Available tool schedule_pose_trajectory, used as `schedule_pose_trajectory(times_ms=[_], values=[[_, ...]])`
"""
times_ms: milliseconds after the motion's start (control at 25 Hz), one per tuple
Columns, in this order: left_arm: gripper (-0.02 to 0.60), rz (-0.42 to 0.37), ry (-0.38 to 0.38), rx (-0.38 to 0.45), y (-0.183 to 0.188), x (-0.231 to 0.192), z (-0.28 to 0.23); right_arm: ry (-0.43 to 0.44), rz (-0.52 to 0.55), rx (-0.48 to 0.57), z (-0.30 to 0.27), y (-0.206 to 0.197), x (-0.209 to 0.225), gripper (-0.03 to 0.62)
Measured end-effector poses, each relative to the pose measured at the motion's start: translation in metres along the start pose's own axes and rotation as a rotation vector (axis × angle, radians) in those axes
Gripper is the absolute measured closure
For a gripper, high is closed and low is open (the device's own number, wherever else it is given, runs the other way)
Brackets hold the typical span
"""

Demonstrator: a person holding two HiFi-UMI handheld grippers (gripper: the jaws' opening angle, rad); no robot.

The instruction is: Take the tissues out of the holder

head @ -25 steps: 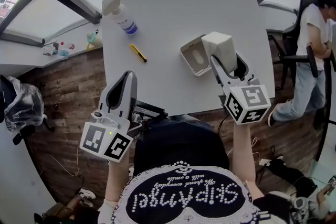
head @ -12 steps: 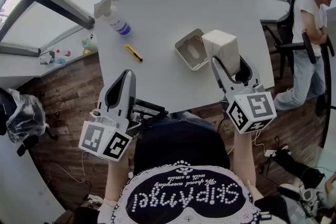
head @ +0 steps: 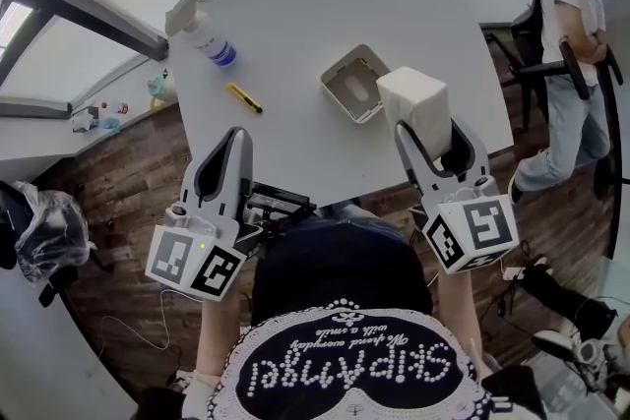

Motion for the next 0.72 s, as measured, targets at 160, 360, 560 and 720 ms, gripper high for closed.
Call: schedule_pose_trajectory(times_ms=[160, 360, 560, 720], values=[[0.58, -0.001, -0.009, -0.001, 0.0, 0.0, 0.0, 0.002, -0.004, 0.005, 0.009, -0.007, -0.003, 0.33], [0.58, -0.002, -0.019, -0.004, 0.0, 0.0, -0.001, -0.02, -0.022, -0.006, 0.023, -0.013, -0.003, 0.33], [0.58, 0.003, -0.029, -0.009, 0.0, 0.001, -0.001, -0.032, -0.047, -0.02, 0.033, -0.021, -0.007, 0.33], [0.58, 0.011, -0.032, -0.008, -0.001, 0.001, -0.001, -0.02, -0.051, -0.029, 0.036, -0.028, -0.009, 0.33]])
Point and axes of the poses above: the fingertips, and each gripper's own axes: z backward along the fingers, x to its right, y out of its top, the point moved 9 cm from there along z, backward along the fingers
